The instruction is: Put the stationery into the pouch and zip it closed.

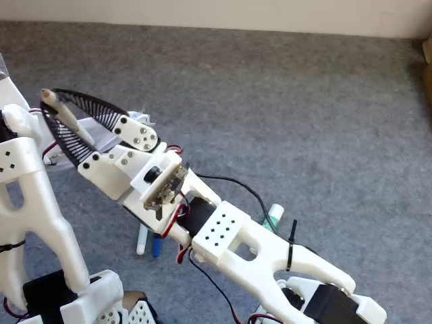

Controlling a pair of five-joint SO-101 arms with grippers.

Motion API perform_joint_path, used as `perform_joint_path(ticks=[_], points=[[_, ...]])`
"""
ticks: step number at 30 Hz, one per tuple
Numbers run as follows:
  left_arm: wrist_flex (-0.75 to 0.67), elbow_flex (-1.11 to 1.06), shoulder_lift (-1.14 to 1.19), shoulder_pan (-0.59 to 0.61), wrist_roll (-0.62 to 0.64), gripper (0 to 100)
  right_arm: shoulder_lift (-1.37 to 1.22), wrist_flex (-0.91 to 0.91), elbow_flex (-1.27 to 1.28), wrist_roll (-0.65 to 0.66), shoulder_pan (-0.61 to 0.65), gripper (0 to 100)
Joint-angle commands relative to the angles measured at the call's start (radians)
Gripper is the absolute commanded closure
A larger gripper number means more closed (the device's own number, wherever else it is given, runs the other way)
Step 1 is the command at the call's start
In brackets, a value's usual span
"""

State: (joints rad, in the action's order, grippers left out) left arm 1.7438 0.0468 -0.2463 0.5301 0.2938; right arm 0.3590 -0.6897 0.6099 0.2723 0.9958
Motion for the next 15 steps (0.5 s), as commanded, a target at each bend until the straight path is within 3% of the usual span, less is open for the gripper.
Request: perform_joint_path(ticks=[1, 8, 13, 15], points=[[0.006, -0.016, 0.019, -0.004, 0.005, 99, 0.018, 0.004, 0.044, 0.012, -0.024, 99.4], [0.006, -0.016, 0.021, -0.004, 0.005, 99, 0.019, 0.004, 0.162, 0.13, -0.042, 98.3], [0.005, -0.016, 0.025, -0.004, 0.005, 99, 0.019, 0.005, 0.234, 0.13, -0.041, 81.9], [0.005, -0.016, 0.025, -0.004, 0.005, 99, 0.019, 0.005, 0.248, 0.13, -0.039, 80.5]])
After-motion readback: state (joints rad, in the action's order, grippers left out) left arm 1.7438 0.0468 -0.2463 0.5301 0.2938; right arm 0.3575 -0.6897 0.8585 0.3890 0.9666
